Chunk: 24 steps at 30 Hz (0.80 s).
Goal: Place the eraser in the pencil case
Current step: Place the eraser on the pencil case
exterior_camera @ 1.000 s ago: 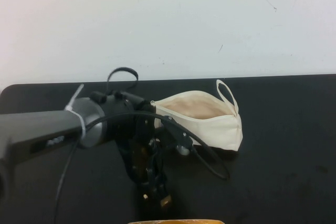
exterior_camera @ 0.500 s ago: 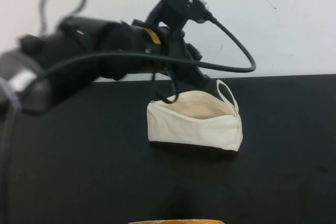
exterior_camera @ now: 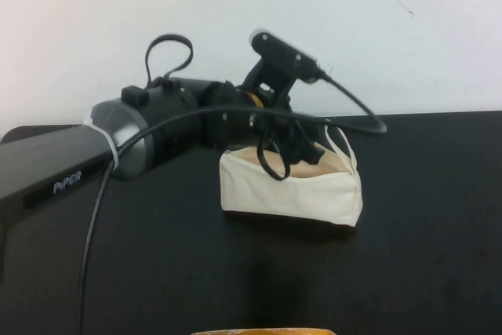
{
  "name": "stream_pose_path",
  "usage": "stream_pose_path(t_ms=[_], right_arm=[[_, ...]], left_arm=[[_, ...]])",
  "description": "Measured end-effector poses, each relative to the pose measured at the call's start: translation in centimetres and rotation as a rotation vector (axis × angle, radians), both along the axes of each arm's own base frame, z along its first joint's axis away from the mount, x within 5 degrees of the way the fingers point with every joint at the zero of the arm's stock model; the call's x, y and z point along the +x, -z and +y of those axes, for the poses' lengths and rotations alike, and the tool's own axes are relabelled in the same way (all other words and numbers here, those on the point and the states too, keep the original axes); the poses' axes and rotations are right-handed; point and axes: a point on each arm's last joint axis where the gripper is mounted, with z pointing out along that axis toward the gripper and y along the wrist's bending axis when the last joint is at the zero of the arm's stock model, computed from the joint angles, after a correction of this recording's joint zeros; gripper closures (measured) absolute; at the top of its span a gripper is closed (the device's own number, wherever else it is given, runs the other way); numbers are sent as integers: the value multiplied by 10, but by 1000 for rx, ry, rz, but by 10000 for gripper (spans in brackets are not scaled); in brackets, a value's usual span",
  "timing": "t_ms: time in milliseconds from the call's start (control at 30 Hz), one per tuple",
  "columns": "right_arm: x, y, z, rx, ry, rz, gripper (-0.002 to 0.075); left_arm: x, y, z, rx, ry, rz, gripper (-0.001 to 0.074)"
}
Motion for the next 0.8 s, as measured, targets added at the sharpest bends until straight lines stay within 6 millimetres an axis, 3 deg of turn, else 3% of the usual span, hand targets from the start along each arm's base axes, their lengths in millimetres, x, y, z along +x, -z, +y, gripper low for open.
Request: stream_pose_path(t_ms=[133, 367, 433, 533, 800], right_arm=[[0, 0, 0, 0, 0, 0, 727], [0, 0, 0, 0, 0, 0, 727], [0, 0, 0, 0, 0, 0, 727], [0, 0, 0, 0, 0, 0, 727], [0, 0, 0, 0, 0, 0, 727]], left_arm=[[-4, -25, 0, -49, -7, 6, 301], [-31, -102, 16, -139, 6, -108, 645], [-38, -115, 19, -176, 3, -122, 694], [-42, -122, 20, -220, -2, -114, 724], [-40, -118, 22, -80, 55, -187, 736]])
